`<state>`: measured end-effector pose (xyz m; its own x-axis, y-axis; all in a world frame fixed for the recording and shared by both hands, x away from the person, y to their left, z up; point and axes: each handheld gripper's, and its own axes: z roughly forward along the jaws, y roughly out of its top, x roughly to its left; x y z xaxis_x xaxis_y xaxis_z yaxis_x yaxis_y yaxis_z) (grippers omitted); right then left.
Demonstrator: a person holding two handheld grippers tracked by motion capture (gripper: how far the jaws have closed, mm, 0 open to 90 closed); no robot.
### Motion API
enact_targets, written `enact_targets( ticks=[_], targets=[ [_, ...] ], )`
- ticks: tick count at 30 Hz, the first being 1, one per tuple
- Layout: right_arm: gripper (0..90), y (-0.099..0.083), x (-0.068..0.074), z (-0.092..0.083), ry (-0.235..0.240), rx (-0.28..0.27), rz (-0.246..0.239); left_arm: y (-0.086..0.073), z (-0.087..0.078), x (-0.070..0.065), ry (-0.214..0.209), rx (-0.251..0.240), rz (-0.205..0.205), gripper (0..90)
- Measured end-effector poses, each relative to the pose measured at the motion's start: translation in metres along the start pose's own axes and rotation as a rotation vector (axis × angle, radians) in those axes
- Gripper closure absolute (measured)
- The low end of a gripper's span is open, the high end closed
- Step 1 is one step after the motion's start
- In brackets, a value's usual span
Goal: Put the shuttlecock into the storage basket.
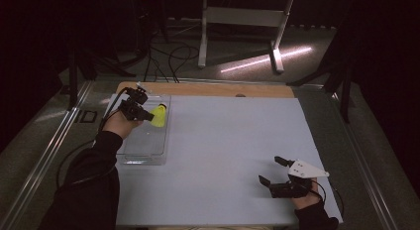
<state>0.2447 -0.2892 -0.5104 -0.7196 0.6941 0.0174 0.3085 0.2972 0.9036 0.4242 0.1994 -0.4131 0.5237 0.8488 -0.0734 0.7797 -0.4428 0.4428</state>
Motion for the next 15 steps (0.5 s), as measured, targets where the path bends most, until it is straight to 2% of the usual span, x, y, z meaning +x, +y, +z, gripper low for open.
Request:
enact_targets(
  ticks=[6, 15],
  targets=[
    [8.7, 0.000, 0.000, 0.000, 0.003, 0.003, 0.002, -0.004, 0.011, 0.004, 0.002, -0.002, -0.030, 90.0],
    [8.8, 0.000, 0.000, 0.000, 0.004, 0.005, 0.004, -0.007, 0.025, 0.008, 0.011, 0.026, -0.042, 90.0]
  ],
)
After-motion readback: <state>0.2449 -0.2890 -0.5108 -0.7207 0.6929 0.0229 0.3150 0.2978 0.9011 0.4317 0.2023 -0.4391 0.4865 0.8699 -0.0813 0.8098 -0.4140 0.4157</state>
